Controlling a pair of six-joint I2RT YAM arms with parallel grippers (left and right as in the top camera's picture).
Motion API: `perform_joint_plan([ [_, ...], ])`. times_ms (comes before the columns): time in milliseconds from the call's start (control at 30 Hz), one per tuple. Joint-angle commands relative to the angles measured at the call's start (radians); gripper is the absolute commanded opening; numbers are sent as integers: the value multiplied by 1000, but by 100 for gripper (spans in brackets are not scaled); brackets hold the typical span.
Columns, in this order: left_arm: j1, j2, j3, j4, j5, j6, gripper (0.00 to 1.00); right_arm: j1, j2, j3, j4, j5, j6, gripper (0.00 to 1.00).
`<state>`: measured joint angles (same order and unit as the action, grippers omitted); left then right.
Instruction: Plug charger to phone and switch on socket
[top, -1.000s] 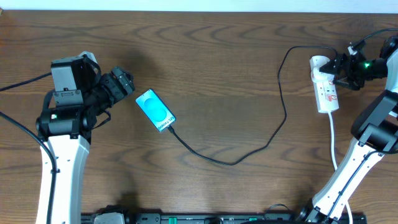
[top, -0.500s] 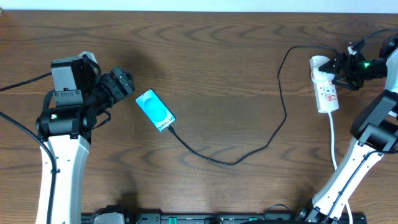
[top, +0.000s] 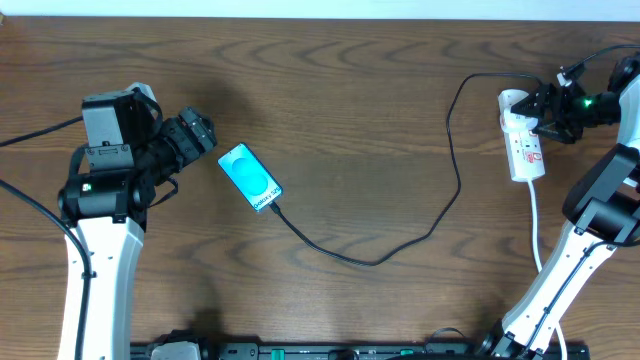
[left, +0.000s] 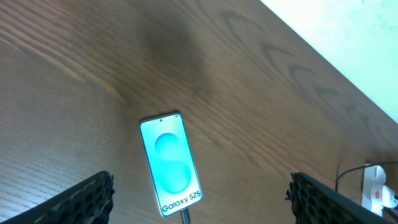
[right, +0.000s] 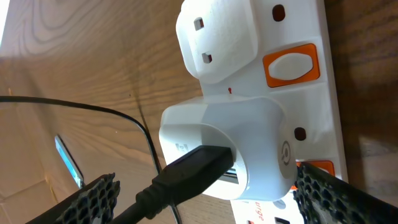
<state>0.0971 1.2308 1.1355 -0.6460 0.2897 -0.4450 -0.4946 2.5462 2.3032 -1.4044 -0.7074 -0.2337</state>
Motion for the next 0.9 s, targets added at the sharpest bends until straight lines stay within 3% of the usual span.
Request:
perform_joint_plan([
  [0, 3, 4, 0, 2, 8, -5, 91, 21, 21, 21, -5, -25, 12, 89],
  [867, 3, 4, 0, -1, 8, -5, 91, 21, 22, 18, -11, 24, 9, 87],
])
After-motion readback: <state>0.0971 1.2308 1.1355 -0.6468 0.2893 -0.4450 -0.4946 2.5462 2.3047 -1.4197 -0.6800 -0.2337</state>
